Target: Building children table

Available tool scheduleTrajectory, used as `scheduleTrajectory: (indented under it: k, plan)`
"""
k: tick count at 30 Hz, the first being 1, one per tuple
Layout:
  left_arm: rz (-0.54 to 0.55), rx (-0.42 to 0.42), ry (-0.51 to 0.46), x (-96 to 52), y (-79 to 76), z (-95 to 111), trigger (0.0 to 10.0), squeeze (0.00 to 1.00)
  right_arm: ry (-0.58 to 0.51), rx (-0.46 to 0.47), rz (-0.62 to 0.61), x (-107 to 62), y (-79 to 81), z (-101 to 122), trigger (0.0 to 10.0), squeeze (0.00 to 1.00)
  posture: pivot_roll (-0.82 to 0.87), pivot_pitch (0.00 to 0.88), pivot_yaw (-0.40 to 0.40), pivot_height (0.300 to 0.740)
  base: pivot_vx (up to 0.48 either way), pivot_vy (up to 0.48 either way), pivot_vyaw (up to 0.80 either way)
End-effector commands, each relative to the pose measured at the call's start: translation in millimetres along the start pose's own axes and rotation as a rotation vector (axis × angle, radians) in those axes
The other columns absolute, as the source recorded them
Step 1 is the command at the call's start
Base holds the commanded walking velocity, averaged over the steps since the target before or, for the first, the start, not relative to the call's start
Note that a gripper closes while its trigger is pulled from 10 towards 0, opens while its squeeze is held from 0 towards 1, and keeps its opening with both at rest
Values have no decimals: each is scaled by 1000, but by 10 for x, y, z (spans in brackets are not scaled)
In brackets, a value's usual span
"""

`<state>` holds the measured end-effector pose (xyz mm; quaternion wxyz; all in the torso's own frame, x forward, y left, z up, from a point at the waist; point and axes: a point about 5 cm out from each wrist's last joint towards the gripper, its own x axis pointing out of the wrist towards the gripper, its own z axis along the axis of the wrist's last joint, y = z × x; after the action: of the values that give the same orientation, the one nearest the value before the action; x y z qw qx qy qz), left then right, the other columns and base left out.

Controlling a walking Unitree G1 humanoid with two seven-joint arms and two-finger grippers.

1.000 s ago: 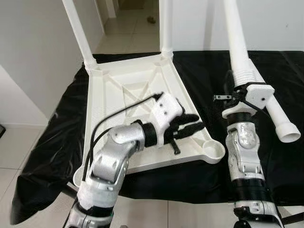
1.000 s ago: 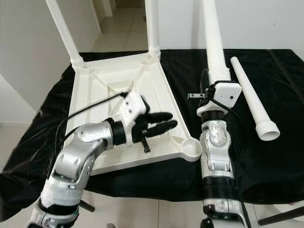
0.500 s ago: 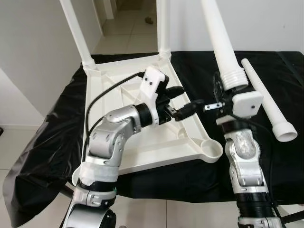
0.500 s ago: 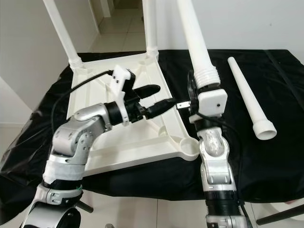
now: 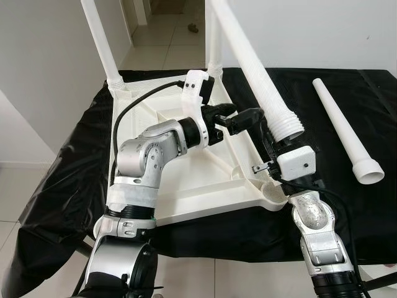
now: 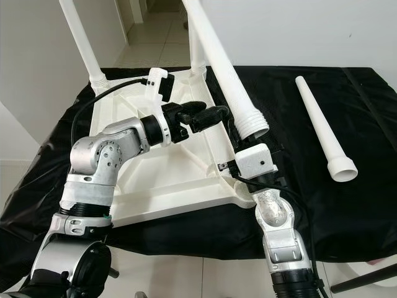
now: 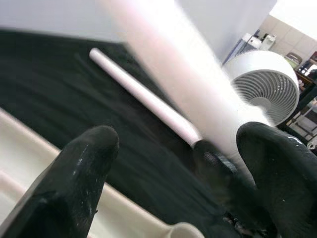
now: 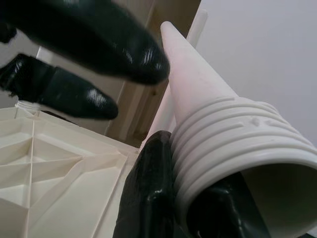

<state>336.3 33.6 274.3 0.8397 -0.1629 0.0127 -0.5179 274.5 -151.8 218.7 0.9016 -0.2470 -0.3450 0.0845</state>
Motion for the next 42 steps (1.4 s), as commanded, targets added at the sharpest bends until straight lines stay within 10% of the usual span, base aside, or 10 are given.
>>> scheduleTrajectory:
  k: [1,14,42]
  plan:
    - [8,-36,17,6,30,21,10000,0,-52,-32,8,-15,24,85,10000,0,-48,99,69,740,0,0,0]
    - [-20,-261,31,100,95,132,10000,0,-97,-138,69,-138,166,112,10000,0,-57,90,90,740,0,0,0]
    - [1,-379,-8,130,225,348,10000,0,-90,-201,102,-490,321,171,10000,0,-72,99,114,740,0,0,0]
